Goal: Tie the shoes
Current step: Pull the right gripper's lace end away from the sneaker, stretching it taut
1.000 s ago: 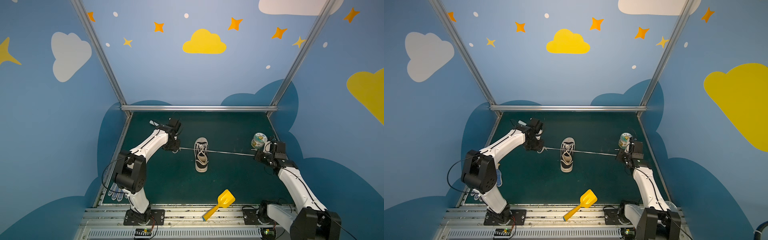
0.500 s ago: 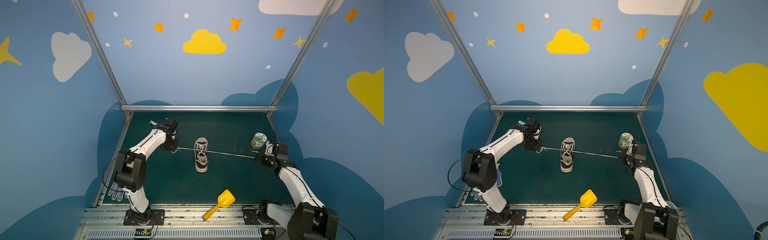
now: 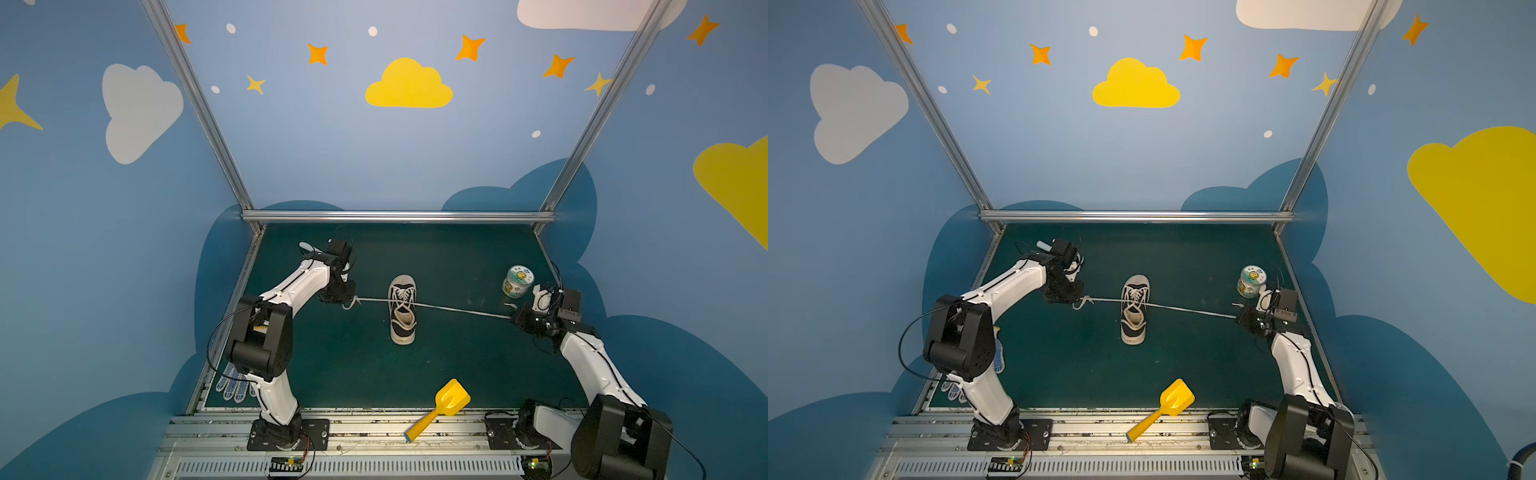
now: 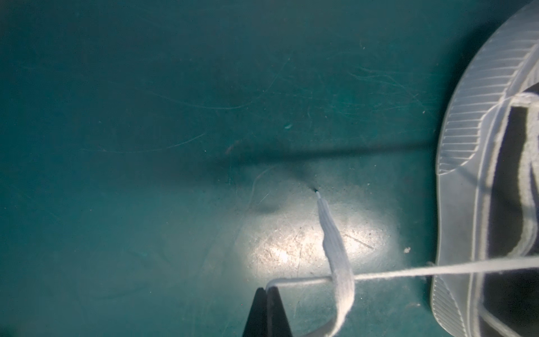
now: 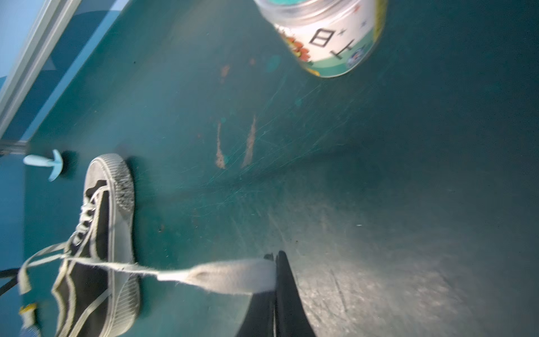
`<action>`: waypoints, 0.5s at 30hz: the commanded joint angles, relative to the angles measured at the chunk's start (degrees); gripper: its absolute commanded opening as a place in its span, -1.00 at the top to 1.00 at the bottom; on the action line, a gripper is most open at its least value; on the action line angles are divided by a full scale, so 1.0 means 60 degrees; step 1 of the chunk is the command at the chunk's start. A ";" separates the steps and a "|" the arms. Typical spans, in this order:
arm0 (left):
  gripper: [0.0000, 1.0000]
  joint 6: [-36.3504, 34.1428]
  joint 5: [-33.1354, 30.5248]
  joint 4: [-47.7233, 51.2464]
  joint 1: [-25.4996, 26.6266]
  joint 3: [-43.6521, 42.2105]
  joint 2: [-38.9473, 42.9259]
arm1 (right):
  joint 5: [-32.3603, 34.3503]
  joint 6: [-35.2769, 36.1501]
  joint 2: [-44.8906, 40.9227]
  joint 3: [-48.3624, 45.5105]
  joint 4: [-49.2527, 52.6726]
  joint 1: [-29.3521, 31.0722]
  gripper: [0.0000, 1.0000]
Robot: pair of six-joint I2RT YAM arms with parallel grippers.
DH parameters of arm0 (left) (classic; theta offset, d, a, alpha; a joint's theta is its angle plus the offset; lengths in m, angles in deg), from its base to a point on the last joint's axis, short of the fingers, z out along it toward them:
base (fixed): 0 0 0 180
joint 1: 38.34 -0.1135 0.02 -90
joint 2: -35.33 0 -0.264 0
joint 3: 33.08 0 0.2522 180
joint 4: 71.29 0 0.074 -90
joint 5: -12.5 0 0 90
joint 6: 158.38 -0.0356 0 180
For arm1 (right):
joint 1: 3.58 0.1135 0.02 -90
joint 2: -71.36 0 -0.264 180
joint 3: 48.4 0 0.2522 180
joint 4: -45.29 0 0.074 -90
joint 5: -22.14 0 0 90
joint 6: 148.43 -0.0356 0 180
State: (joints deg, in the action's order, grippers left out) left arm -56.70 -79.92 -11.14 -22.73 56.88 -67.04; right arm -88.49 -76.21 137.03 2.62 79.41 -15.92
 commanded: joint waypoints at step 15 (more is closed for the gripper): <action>-0.13 0.0329 0.0711 -0.0374 -0.0485 -0.1077 0.1082 | -0.0983 0.0092 0.0682 0.1531 0.0378 0.1110 1.00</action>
State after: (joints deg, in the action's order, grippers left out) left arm -53.00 -78.59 -12.89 -28.54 49.39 -61.55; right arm -93.58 -76.19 140.68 9.96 80.20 -9.73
